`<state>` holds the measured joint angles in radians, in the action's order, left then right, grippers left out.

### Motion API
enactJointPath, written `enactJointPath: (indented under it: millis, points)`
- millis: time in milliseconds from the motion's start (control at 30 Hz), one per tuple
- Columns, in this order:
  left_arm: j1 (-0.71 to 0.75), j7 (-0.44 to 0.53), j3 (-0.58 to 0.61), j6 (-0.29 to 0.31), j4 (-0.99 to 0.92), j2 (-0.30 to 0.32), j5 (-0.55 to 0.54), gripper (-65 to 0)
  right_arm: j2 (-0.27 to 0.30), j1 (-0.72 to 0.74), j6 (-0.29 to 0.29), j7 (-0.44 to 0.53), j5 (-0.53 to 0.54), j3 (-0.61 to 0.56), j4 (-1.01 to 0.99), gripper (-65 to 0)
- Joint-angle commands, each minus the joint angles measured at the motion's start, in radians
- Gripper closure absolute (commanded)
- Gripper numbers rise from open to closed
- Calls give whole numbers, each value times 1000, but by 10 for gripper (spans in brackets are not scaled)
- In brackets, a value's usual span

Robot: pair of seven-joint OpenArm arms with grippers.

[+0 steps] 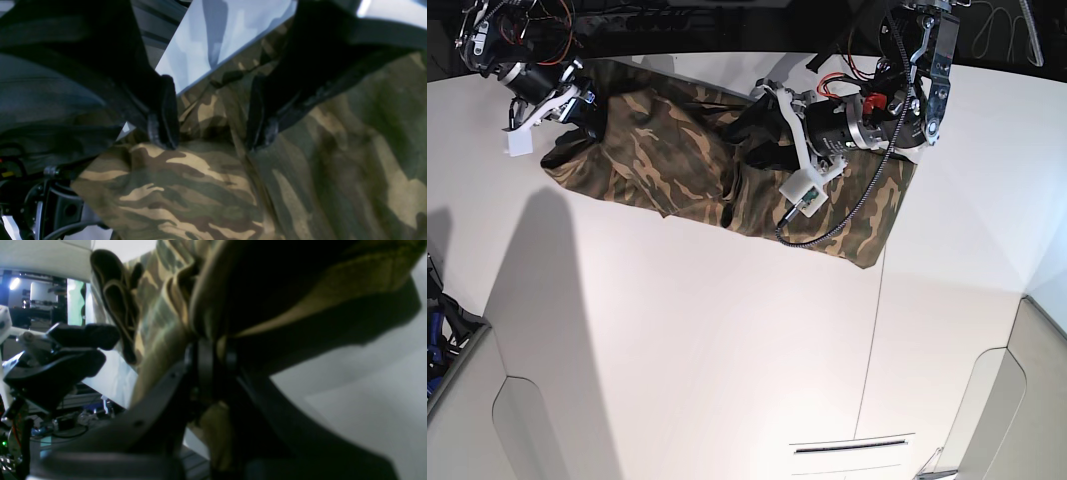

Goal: Fold the T-shirt properly
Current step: 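Hold the strip with the right gripper and fold it in half with the left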

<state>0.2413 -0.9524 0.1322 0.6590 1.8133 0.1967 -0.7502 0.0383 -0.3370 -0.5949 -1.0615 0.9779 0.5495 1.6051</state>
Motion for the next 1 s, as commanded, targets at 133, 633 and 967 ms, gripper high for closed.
enactJointPath:
  millis: [133,633,967]
  points:
    - [-6,3,-3,8,78,3,-90,-354,65,42,-4,14,-4,16,15,0]
    - [-5,-25,-3,7,172,6,-55,-354,439,139,-3,-17,-13,158,16,0]
    - [43,-1,-3,-5,167,3,-12,-354,502,335,-4,-110,62,153,31,0]
